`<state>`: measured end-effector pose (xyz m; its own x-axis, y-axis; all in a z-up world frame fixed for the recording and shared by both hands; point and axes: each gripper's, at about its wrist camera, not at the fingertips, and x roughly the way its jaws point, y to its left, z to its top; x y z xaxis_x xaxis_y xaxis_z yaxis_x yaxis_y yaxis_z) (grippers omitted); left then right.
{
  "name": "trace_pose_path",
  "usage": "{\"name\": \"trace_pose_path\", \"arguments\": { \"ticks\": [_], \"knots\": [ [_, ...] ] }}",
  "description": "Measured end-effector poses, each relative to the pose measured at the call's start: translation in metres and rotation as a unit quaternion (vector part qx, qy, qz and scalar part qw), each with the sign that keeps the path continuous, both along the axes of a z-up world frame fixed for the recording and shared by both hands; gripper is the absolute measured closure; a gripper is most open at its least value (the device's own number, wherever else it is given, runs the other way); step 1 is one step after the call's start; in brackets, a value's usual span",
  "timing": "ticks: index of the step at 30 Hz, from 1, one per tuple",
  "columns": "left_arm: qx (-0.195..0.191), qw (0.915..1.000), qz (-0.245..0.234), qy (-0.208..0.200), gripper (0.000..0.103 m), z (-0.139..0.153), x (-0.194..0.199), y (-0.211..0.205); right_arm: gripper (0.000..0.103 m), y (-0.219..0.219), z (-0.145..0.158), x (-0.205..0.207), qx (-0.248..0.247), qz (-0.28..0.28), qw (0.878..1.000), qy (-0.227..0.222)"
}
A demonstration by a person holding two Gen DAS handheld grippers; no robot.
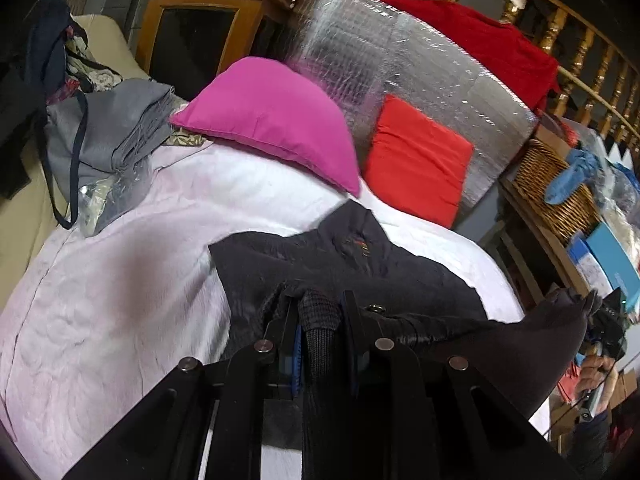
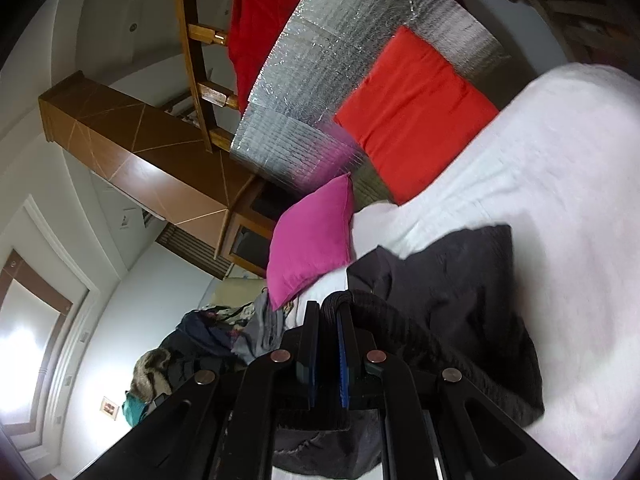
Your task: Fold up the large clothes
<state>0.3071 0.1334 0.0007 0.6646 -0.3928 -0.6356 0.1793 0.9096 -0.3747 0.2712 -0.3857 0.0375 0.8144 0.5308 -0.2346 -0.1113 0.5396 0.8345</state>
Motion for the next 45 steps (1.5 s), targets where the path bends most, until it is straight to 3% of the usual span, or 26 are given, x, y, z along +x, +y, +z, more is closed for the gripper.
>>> {"name": "trace_pose_path", "arguments": {
  "ticks": [11,16,18,20,23,25,26,28,30,31,37,40,42,45],
  "knots": [
    [0.03,0.9979,0.031,0.048,0.085,-0.036,0.092,-0.008,0.095,-0.005,-0.013,0.098,-0.039,-0.025,0.998,0.04],
    [0.036,0.9958,0.038,0.075,0.083,-0.069,0.128,-0.02,0.099,-0.015,-0.032,0.13,-0.036,-0.037,0.996,0.07],
    [0.034,0.9934,0.047,0.099,0.076,-0.082,0.139,-0.022,0.095,-0.016,-0.047,0.131,-0.033,-0.046,0.994,0.094],
    [0.003,0.9903,0.067,0.122,0.063,-0.095,0.147,-0.014,0.095,-0.017,-0.057,0.126,-0.037,-0.046,0.994,0.094],
    [-0.024,0.9857,0.079,0.147,0.06,-0.105,0.154,-0.003,0.094,-0.017,-0.069,0.117,-0.08,-0.05,0.989,0.113],
    [-0.024,0.9871,0.08,0.137,0.056,-0.101,0.151,0.001,0.094,-0.019,-0.074,0.119,-0.105,-0.041,0.985,0.131],
    [-0.016,0.9882,0.085,0.127,0.04,-0.098,0.149,0.002,0.094,-0.019,-0.075,0.122,-0.113,-0.03,0.984,0.132],
    [0.018,0.9893,0.114,0.089,0.024,-0.086,0.142,0.007,0.082,-0.014,-0.075,0.131,-0.137,-0.002,0.981,0.134],
    [0.016,0.9911,0.11,0.072,0.023,-0.08,0.14,0.01,0.013,-0.005,-0.076,0.139,-0.161,0.015,0.977,0.139],
    [0.013,0.9917,0.105,0.073,0.023,-0.079,0.14,0.012,0.008,0.0,-0.077,0.142,-0.173,0.02,0.976,0.133],
    [0.068,0.9948,0.041,0.063,0.023,-0.088,0.134,0.007,0.01,0.014,-0.089,0.165,-0.228,0.061,0.961,0.145],
    [0.091,0.9935,0.006,0.068,0.023,-0.096,0.136,-0.004,0.025,0.023,-0.098,0.172,-0.258,0.076,0.95,0.158],
    [0.095,0.9927,-0.011,0.073,0.024,-0.101,0.139,-0.013,0.043,0.028,-0.105,0.177,-0.265,0.084,0.945,0.171],
    [0.119,0.9883,-0.042,0.086,0.024,-0.112,0.142,-0.034,0.044,0.032,-0.11,0.179,-0.283,0.089,0.938,0.178]
  ]
}}
